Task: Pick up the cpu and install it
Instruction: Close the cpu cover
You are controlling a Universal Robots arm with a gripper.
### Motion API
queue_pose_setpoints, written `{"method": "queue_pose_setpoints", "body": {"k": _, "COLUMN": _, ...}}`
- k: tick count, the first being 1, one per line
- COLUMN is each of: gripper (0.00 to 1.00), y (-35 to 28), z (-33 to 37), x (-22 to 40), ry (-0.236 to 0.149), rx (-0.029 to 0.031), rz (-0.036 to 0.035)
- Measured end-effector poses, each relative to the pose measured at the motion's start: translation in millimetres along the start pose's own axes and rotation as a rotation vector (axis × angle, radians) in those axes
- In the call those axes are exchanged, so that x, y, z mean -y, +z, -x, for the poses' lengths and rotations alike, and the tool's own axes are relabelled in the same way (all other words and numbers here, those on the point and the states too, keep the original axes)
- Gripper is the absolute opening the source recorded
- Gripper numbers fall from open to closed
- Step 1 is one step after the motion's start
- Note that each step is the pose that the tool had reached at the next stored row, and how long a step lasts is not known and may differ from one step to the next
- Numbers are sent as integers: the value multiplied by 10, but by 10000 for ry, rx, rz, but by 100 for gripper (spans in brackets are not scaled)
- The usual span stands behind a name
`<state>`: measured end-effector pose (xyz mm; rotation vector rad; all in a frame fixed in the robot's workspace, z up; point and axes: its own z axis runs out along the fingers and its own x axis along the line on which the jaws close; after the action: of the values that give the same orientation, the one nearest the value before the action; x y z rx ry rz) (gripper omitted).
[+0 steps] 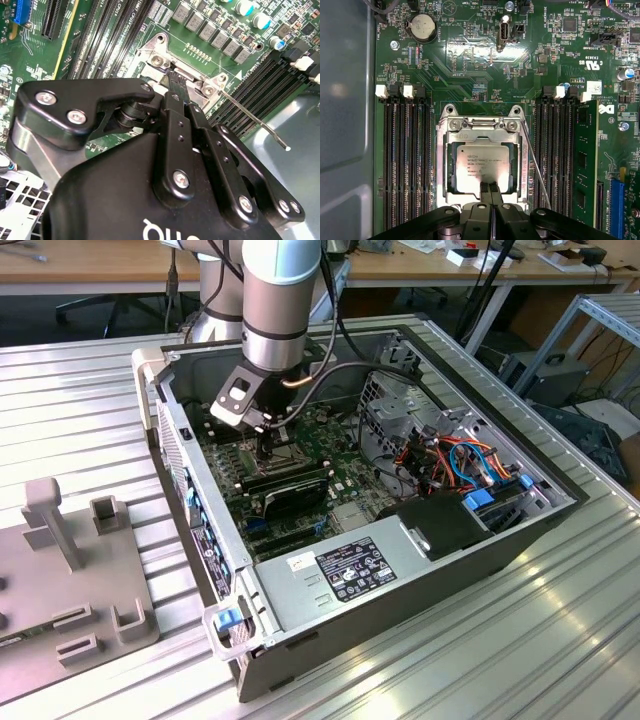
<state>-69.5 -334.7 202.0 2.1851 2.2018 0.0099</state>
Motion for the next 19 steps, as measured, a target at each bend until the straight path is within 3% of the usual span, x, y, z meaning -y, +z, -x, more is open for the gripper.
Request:
{"method": "queue_pose_setpoints", "body": {"k": 3, "gripper": 11, "y": -13, "z": -1, "x": -2, "ry": -2, "rx": 24, "rz": 4}}
{"method": "queue_pose_setpoints", "body": {"k": 9, "gripper": 11, "y": -155, "z": 2, "x": -6, "ry": -3, "rx": 87, "rz": 1}}
{"method": "queue_pose_setpoints", "body": {"k": 13, "gripper": 11, "y": -157, "z": 3, "x": -14, "ry": -2, "rx": 88, "rz": 1}}
{"method": "queue_pose_setpoints", "body": {"k": 19, "gripper": 11, "y": -153, "z": 3, "x": -130, "ry": -3, "rx": 87, "rz": 2}}
